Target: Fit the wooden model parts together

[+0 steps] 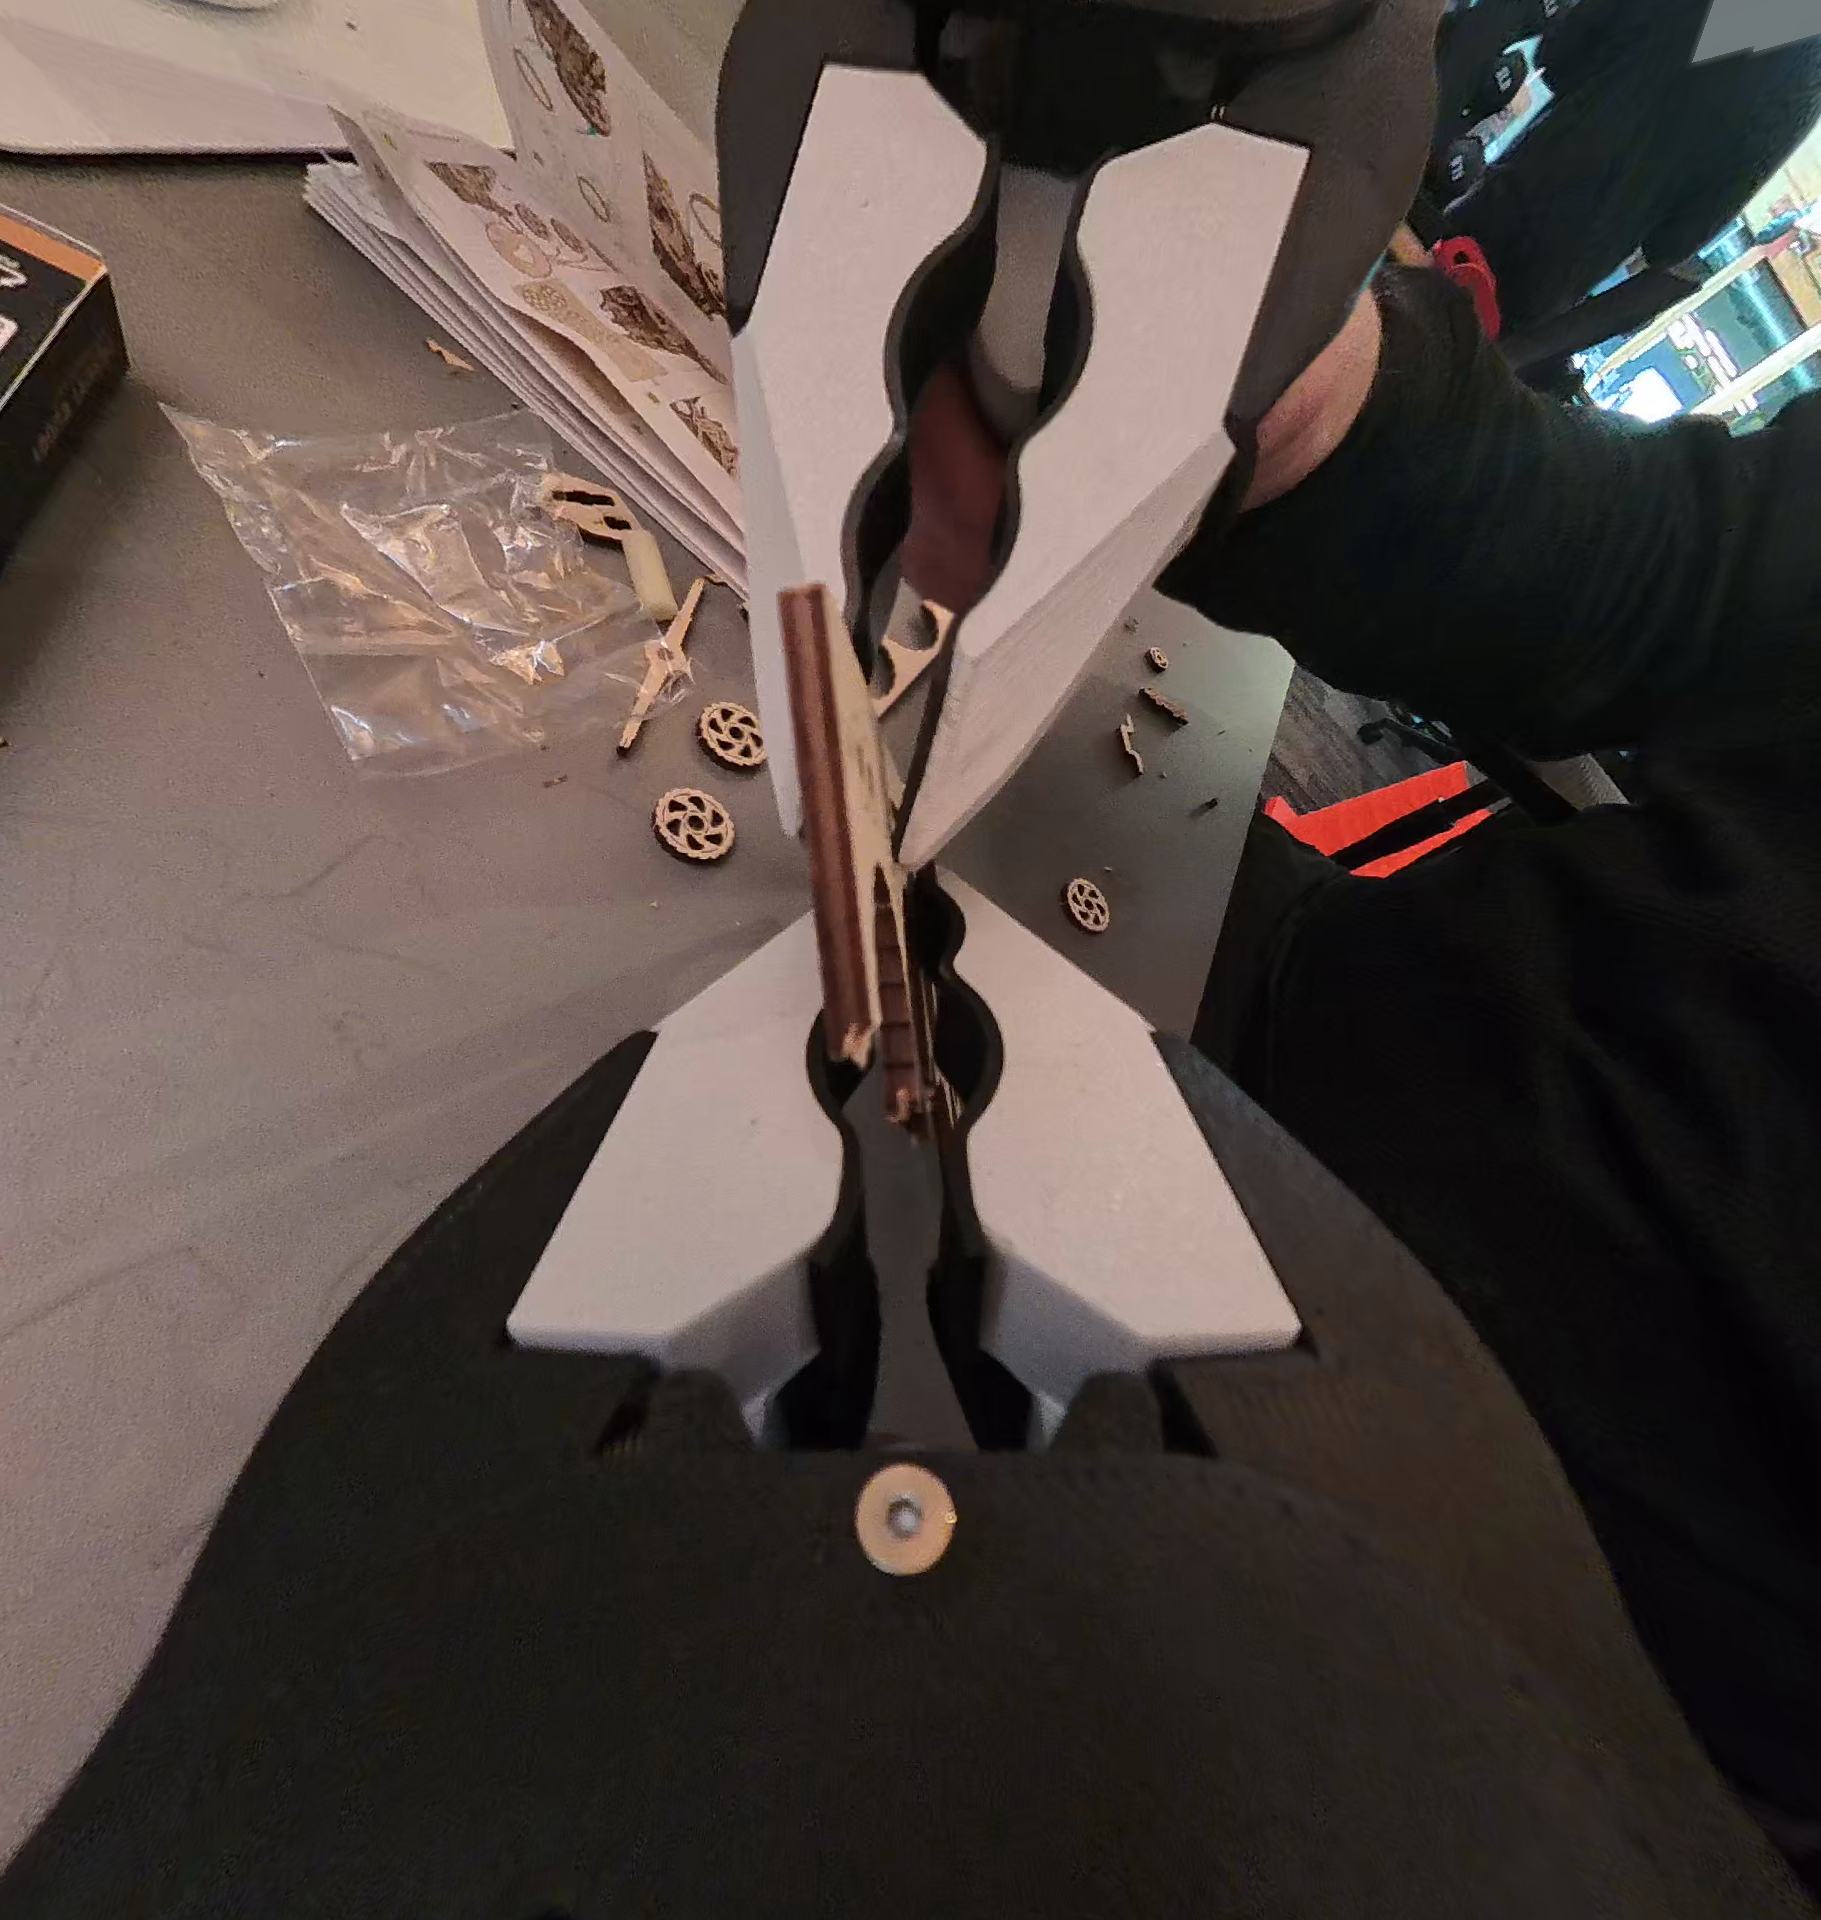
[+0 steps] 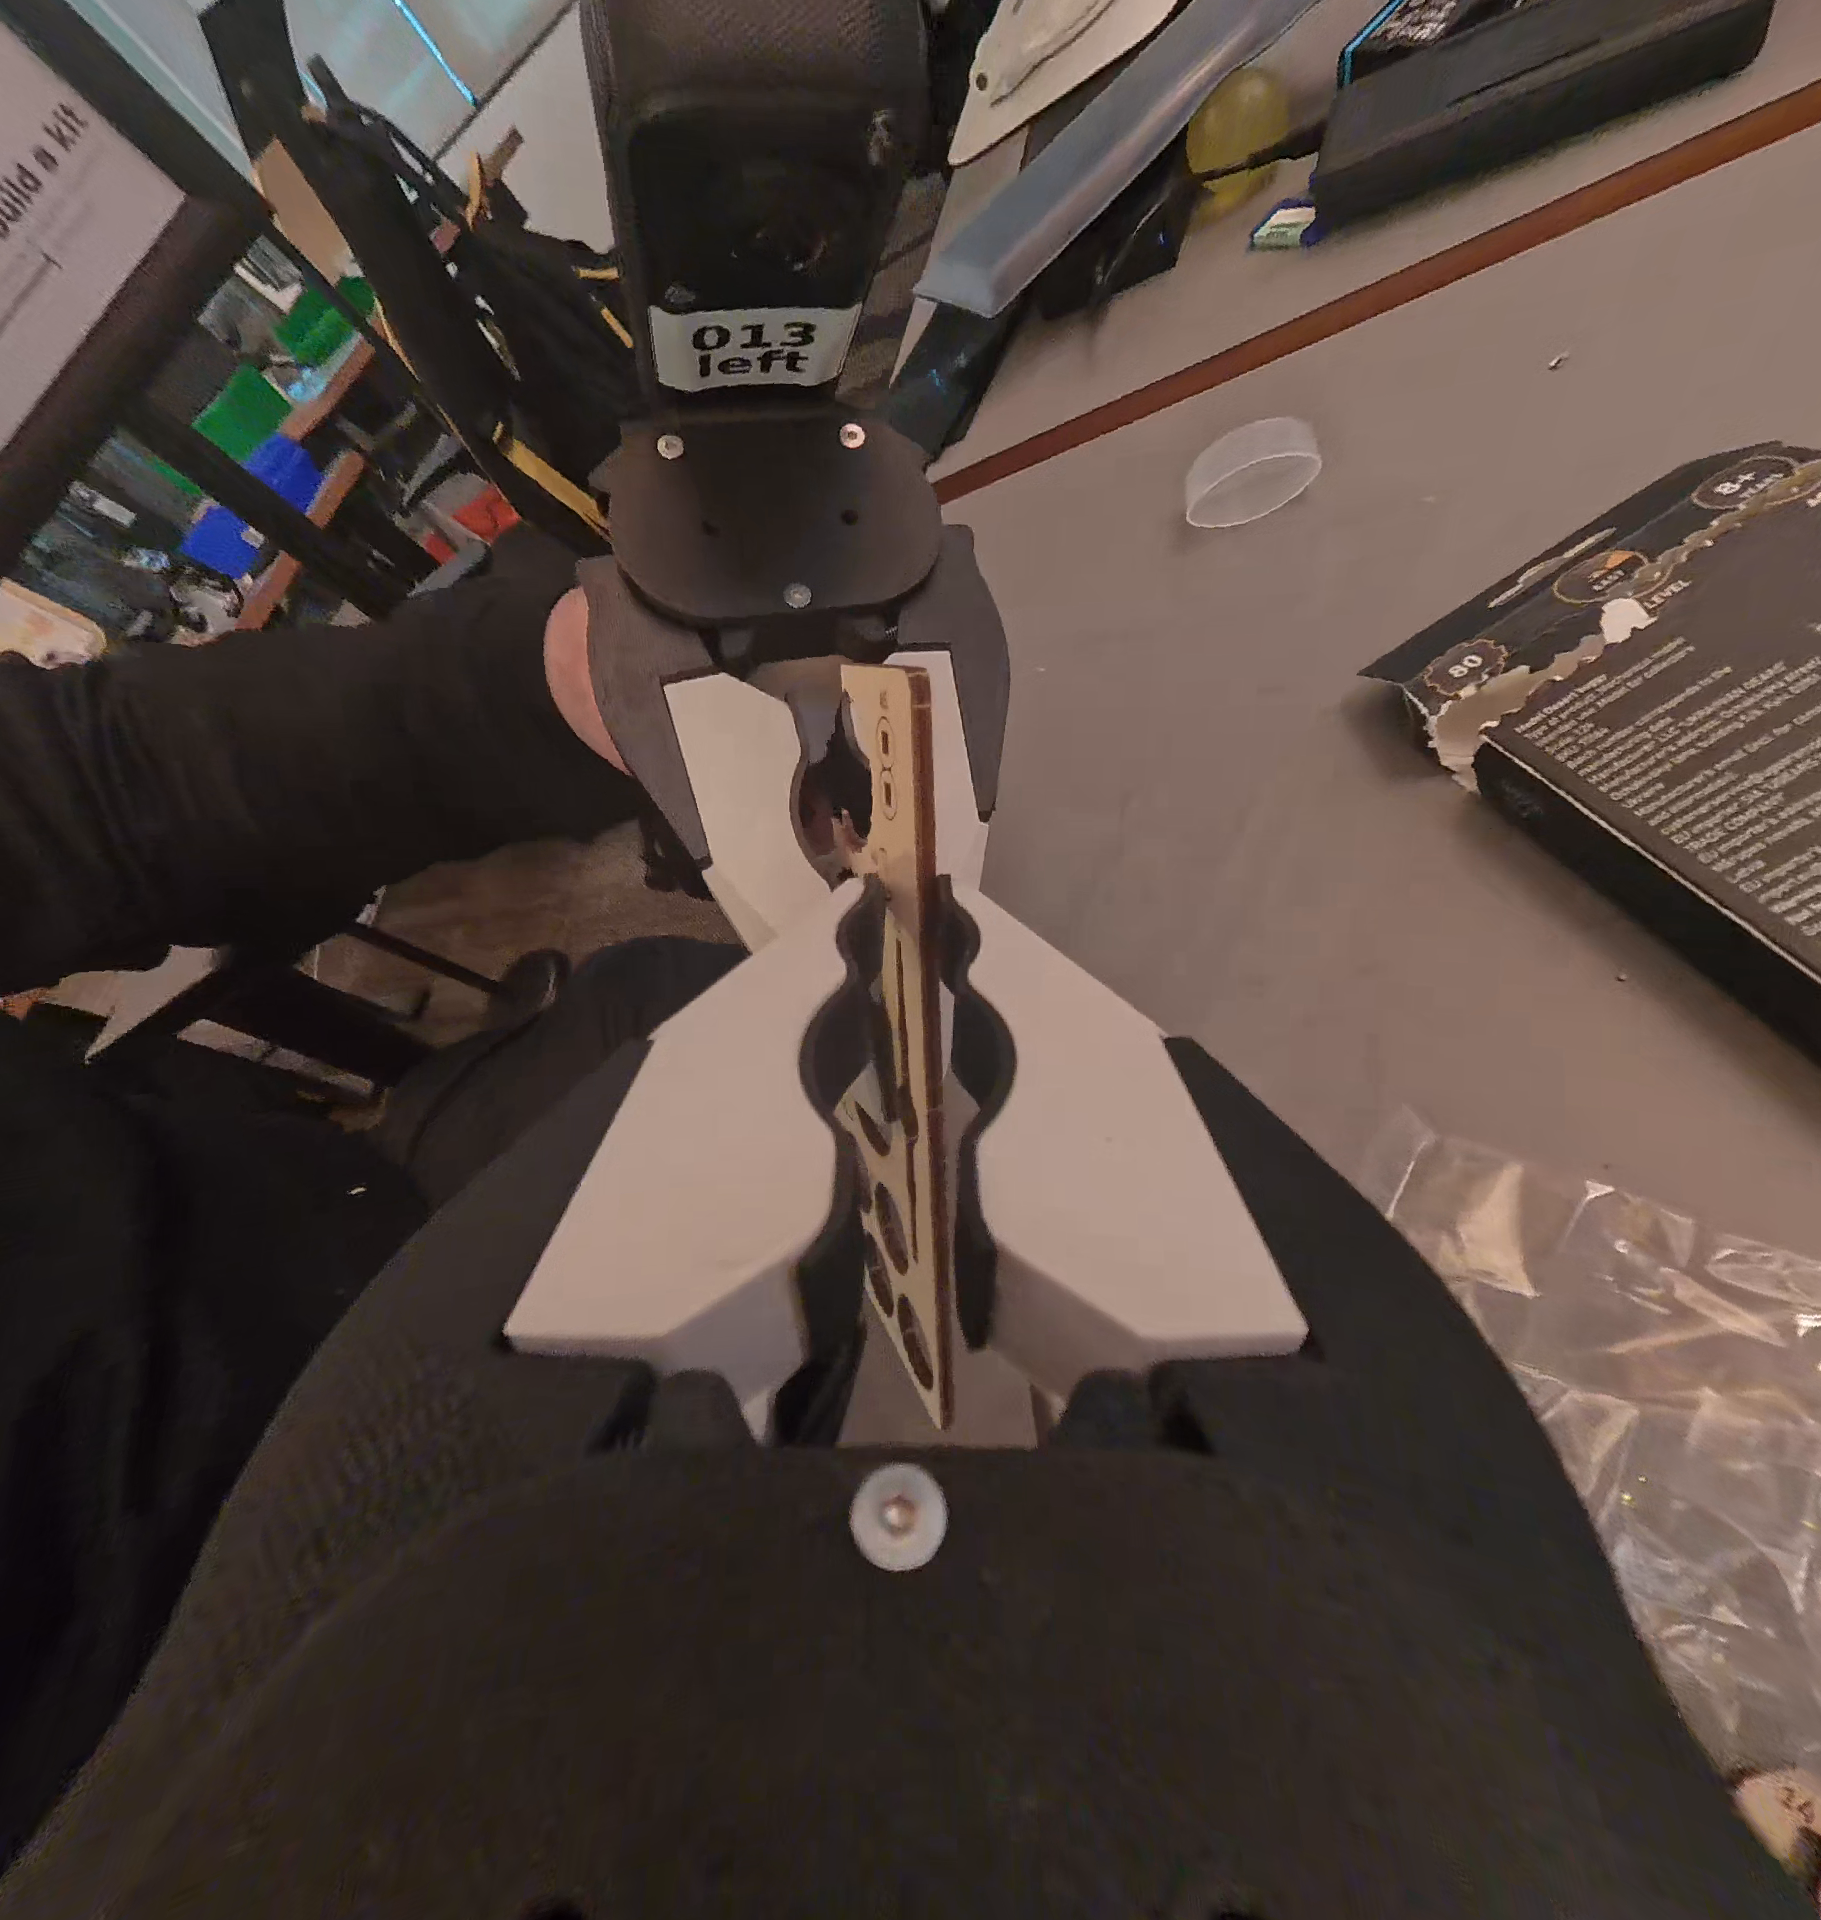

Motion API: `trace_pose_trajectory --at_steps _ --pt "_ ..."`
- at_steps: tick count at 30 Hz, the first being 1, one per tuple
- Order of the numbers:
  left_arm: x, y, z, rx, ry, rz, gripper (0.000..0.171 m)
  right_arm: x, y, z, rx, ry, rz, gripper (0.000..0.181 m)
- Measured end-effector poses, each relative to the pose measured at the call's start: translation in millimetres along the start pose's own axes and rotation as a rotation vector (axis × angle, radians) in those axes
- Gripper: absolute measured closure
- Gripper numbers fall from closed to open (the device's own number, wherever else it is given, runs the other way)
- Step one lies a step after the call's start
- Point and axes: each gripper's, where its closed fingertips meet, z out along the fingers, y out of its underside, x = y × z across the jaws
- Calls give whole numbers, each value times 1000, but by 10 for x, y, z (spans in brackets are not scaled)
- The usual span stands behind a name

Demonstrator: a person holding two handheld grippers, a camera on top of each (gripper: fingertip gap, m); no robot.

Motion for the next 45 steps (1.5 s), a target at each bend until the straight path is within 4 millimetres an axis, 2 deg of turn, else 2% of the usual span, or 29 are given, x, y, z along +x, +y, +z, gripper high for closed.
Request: trace_pose_trajectory --at_steps 9,17,28,34,38,42,45 --pt "6 -16 43 9 6 -25 170 20 1 -49 65 -2 64 175" --pt "-88 -18 100 5 -68 -41 169 162 31 -100 52 194 -20 173" --pt "-216 -28 166 -17 -235 22 165 284 76 -138 30 350 -65 171" --pt "-264 -1 182 -15 -247 8 164 338 103 -130 -19 513 -207 170" --pt "-259 -98 125 15 -275 41 166 289 -17 -181 107 454 -94 170" --pt "-231 -141 136 64 -255 32 166 272 -38 -177 194 366 48 169" --pt "-237 -131 172 27 -306 72 163 292 -2 -184 181 397 25 168"
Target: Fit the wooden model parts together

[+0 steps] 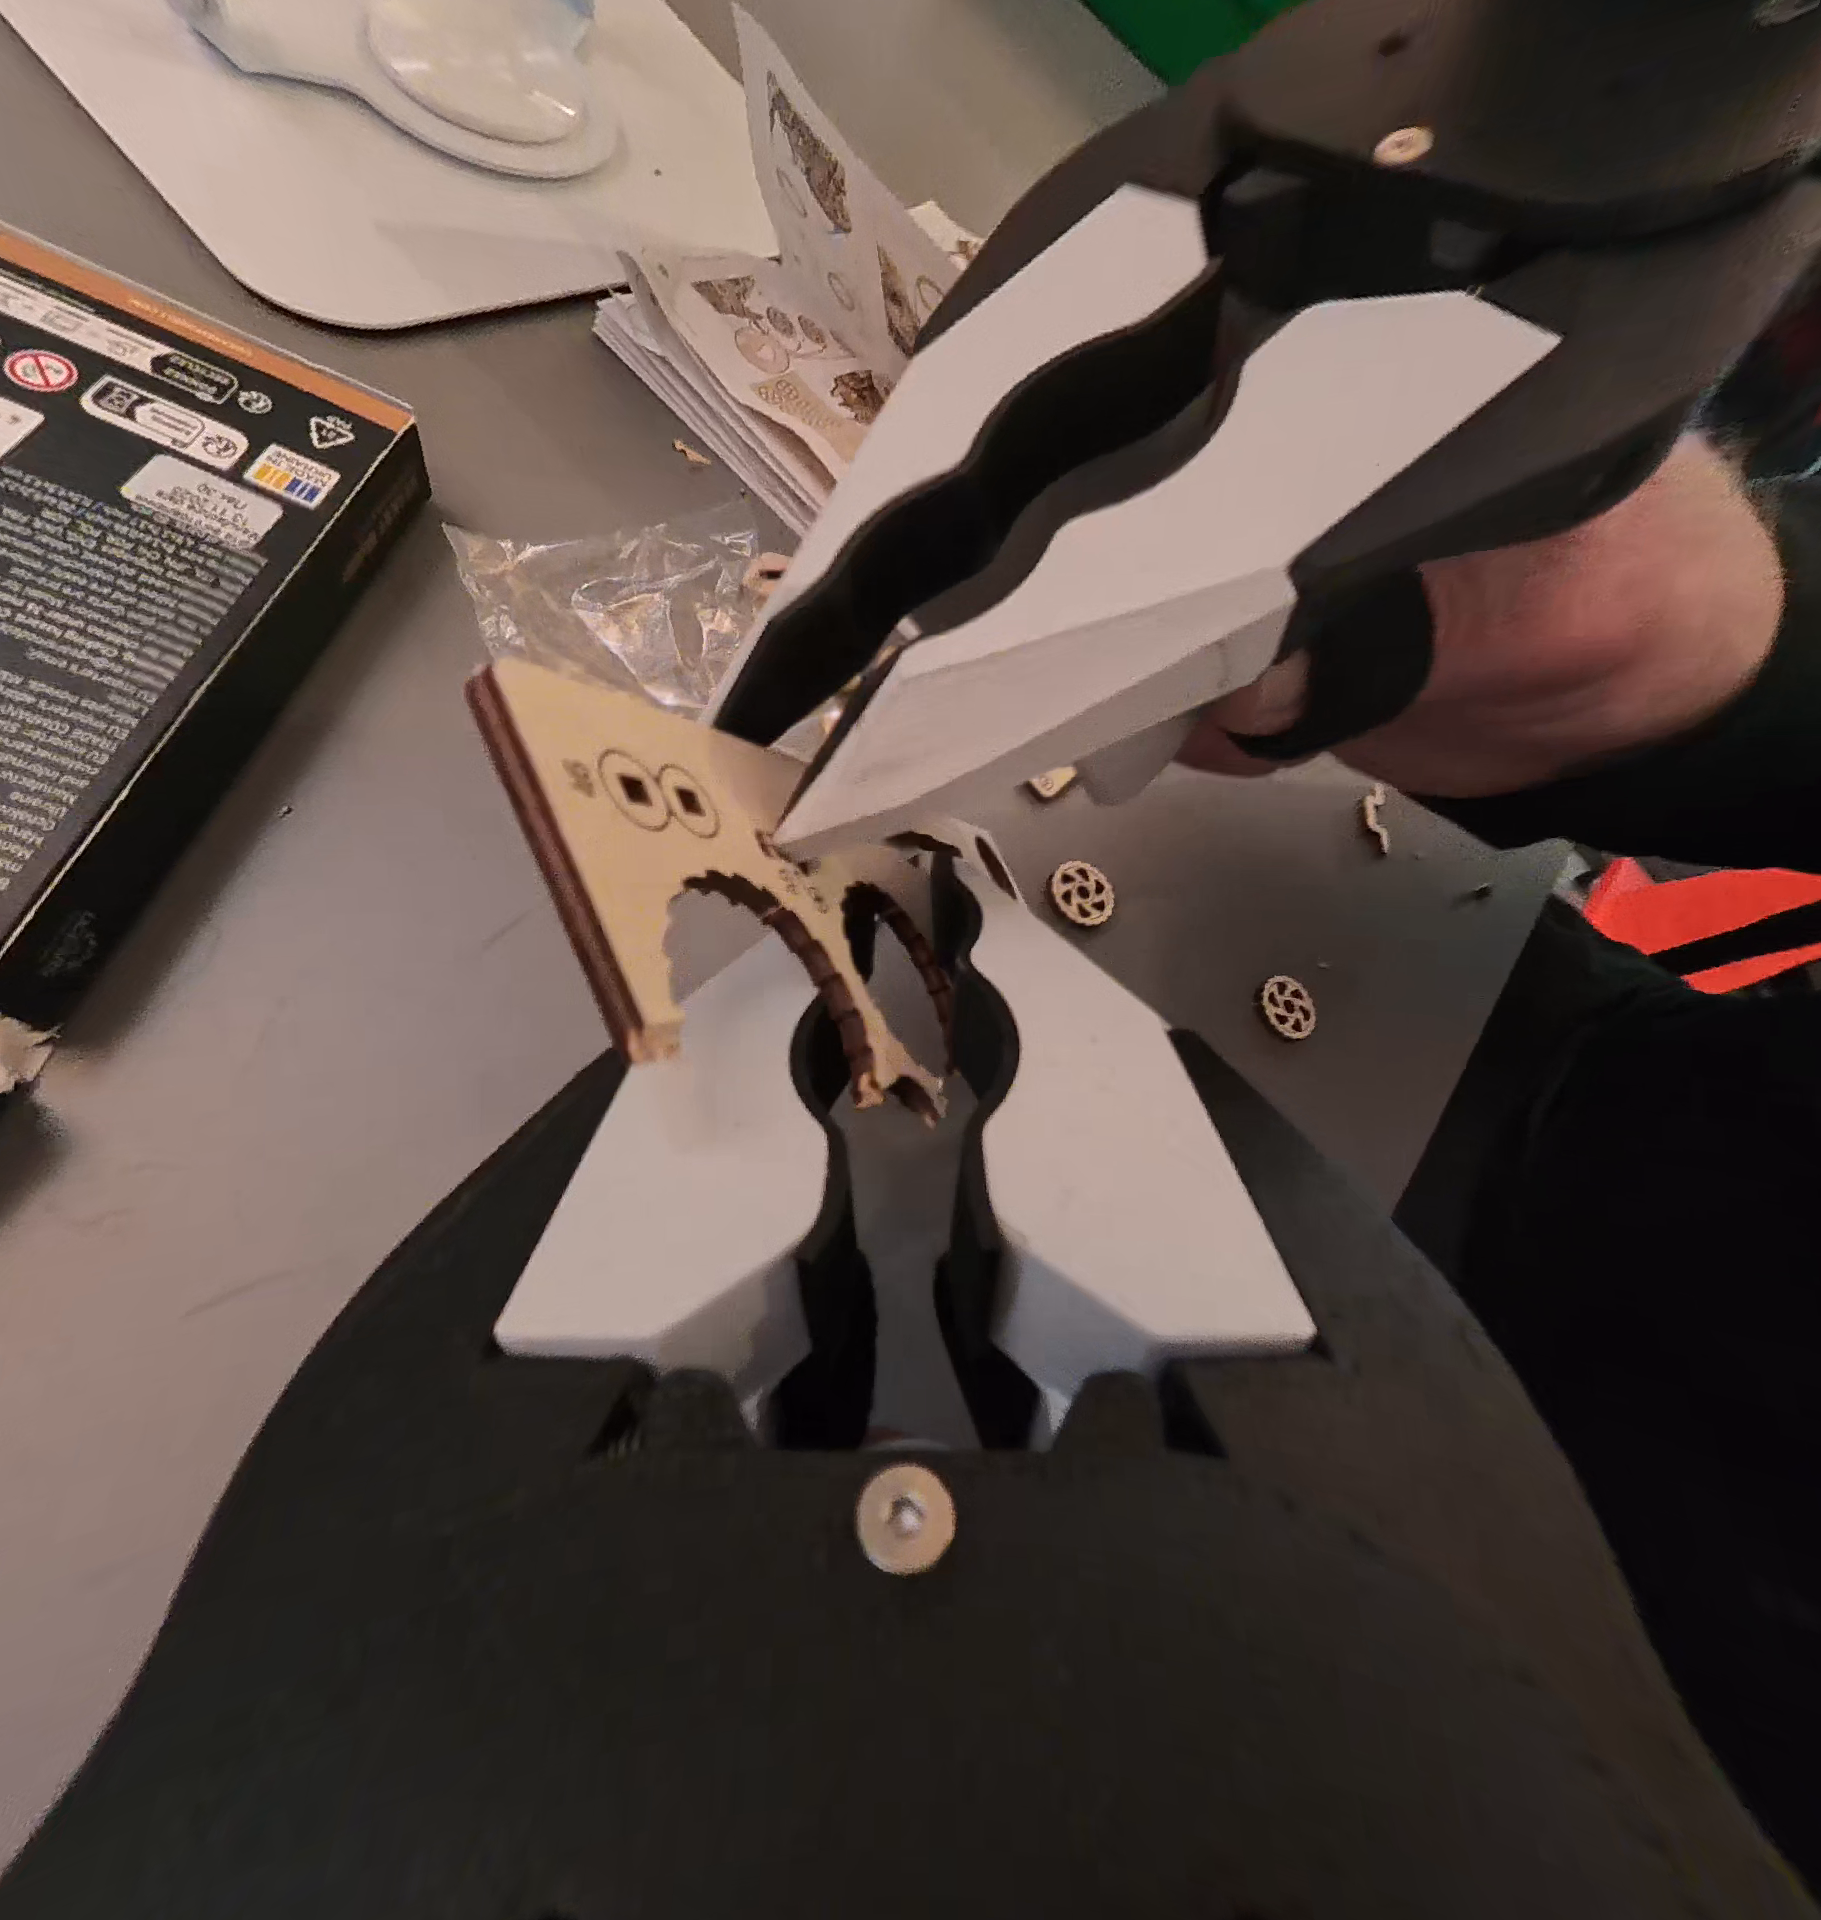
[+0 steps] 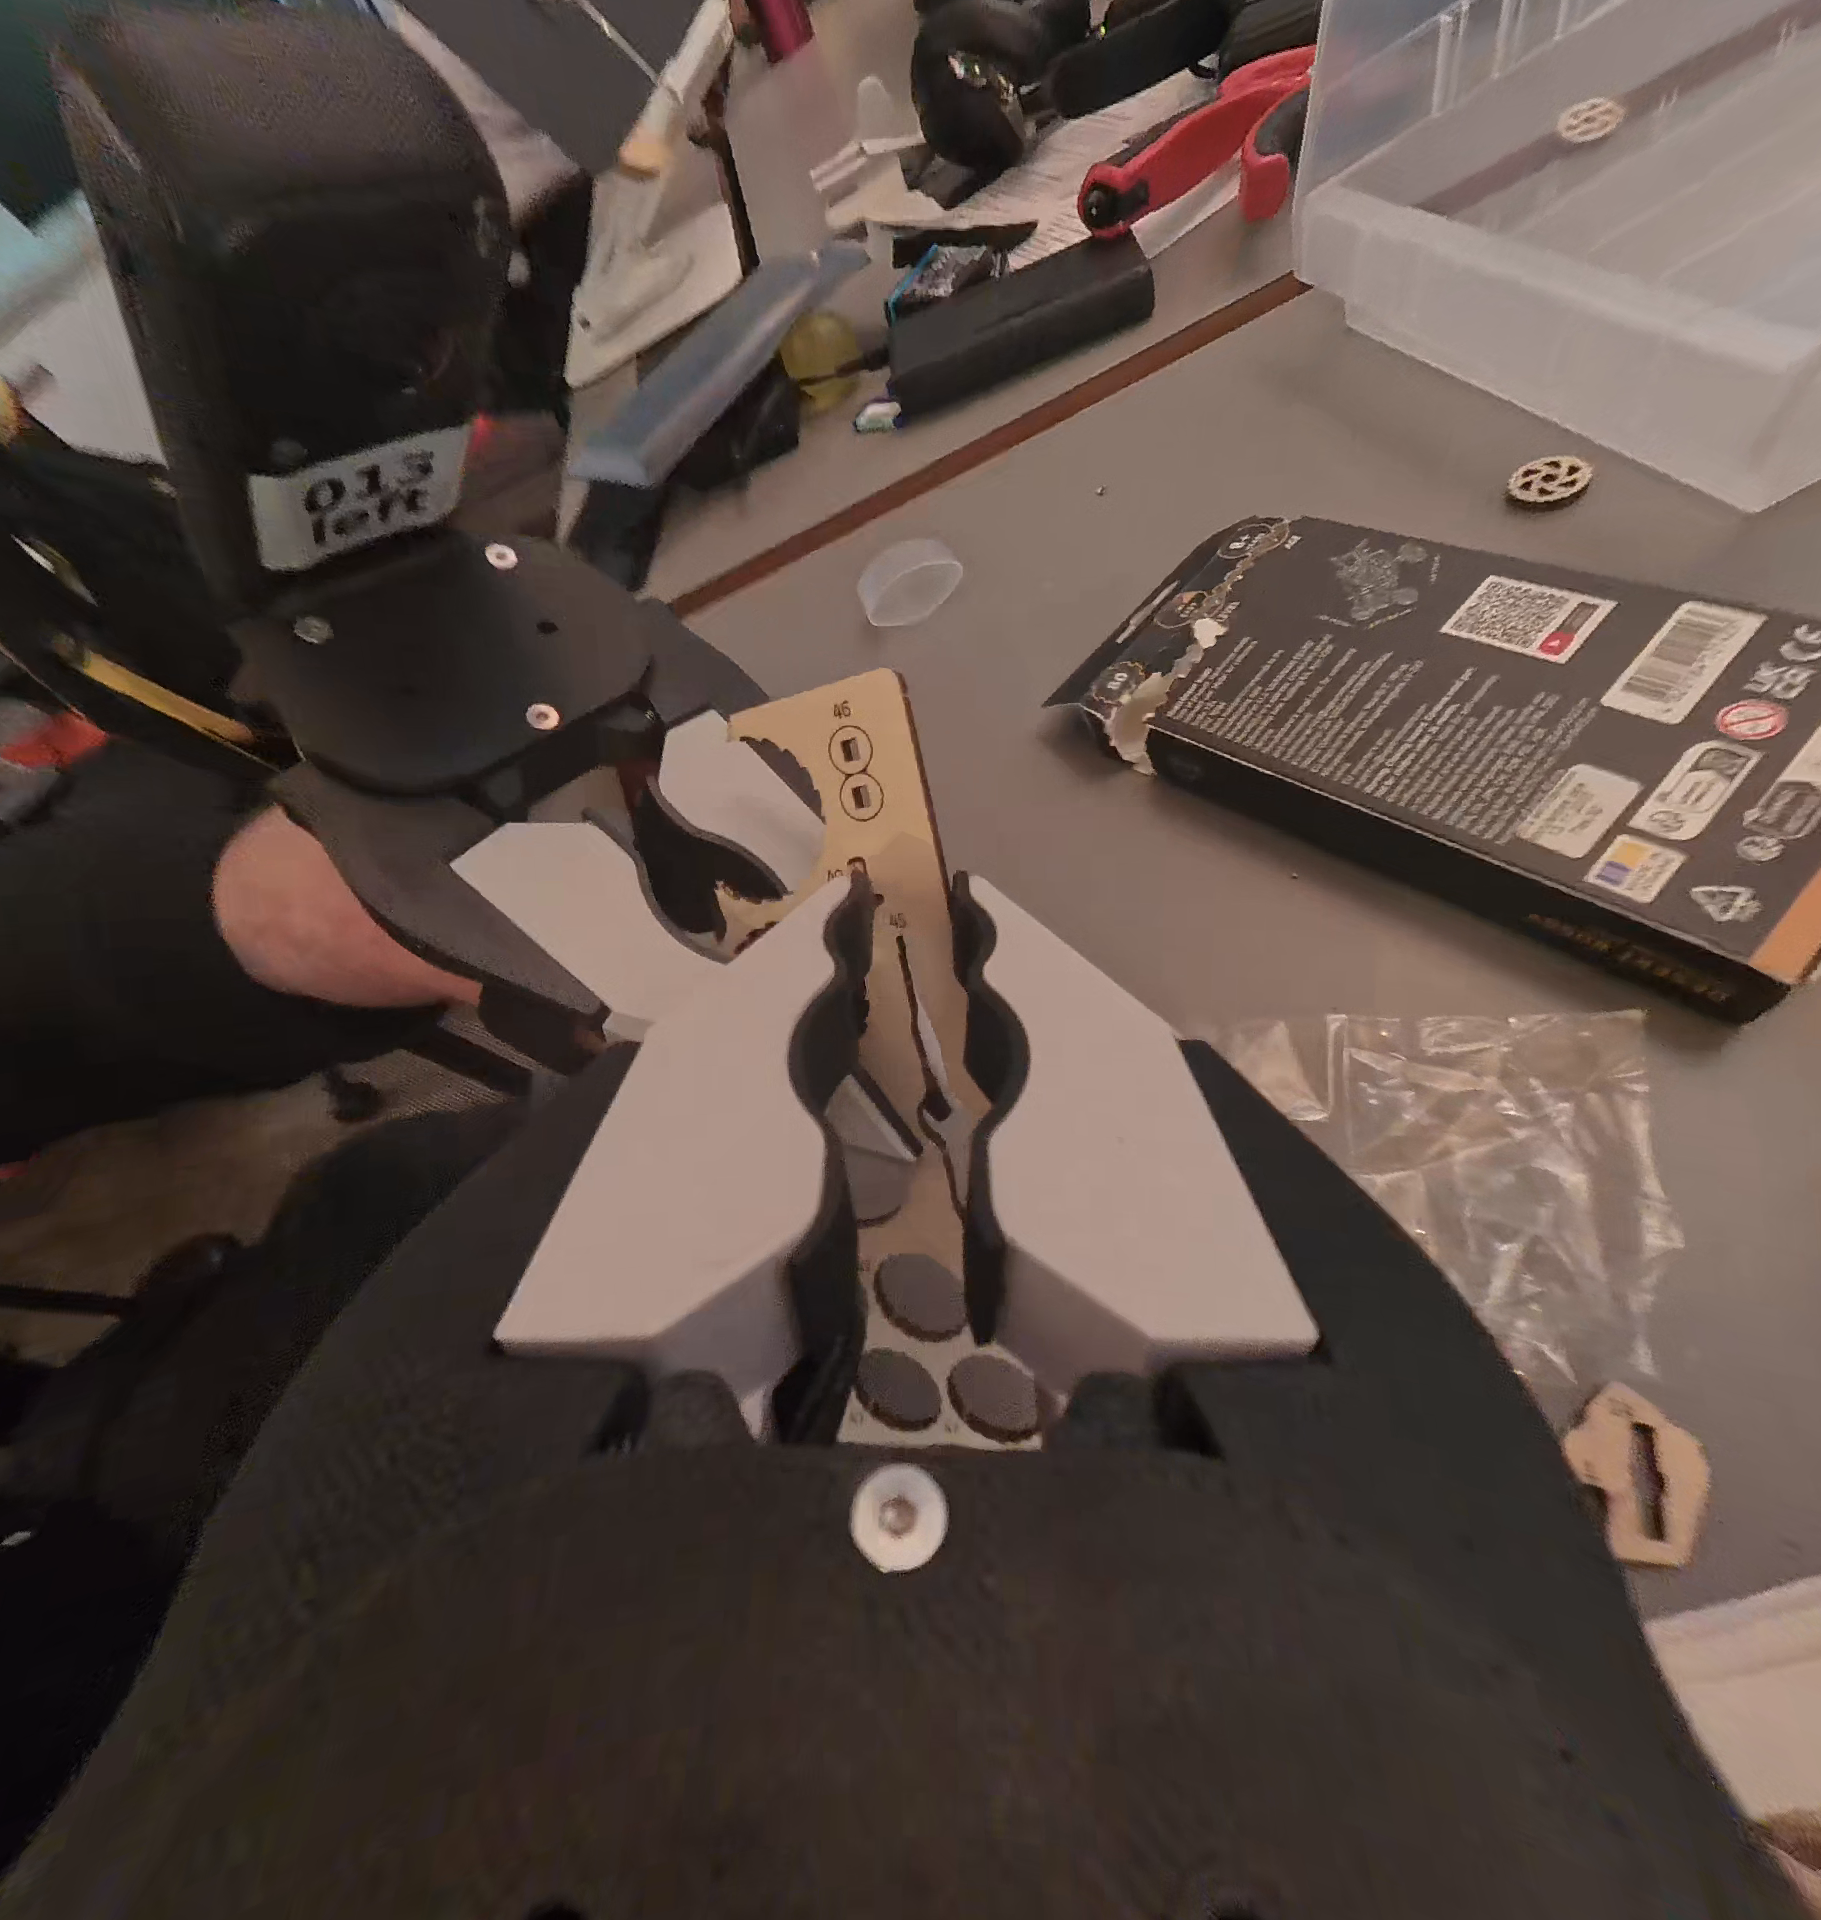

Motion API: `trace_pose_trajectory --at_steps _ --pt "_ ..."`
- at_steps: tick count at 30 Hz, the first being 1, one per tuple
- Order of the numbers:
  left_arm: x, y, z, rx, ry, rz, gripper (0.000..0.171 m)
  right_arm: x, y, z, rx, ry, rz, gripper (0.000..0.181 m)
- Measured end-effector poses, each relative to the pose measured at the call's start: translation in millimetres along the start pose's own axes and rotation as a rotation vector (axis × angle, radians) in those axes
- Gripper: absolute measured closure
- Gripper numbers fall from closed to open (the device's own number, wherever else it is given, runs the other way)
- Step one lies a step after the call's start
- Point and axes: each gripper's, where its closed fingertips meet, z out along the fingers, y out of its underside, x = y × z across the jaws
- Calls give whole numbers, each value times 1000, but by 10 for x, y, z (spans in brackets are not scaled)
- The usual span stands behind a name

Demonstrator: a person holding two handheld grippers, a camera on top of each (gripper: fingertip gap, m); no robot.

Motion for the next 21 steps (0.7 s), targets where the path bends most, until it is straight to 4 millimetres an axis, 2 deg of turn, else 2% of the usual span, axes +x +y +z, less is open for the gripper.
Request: trace_pose_trajectory --at_steps 6,9,11,14,15,19,21 --pt "-120 71 45 -89 -173 119 160 63 57 47 -98 147 -197 170" --pt "-138 47 14 -81 -184 112 162 47 17 42 -86 144 -211 170" --pt "-116 14 -7 -51 -150 96 163 25 -19 7 -78 113 -187 169" --pt "-33 -80 -66 34 9 -9 168 -25 -106 -54 -50 47 -155 167" --pt "-3 -119 -94 74 45 -10 170 -34 -140 -84 -44 28 -130 160" --pt "37 -99 -117 68 128 -64 170 -42 -112 -142 -83 -12 -141 171" --pt "57 -101 -121 74 149 -81 171 -93 -153 -184 -70 -41 -157 168"
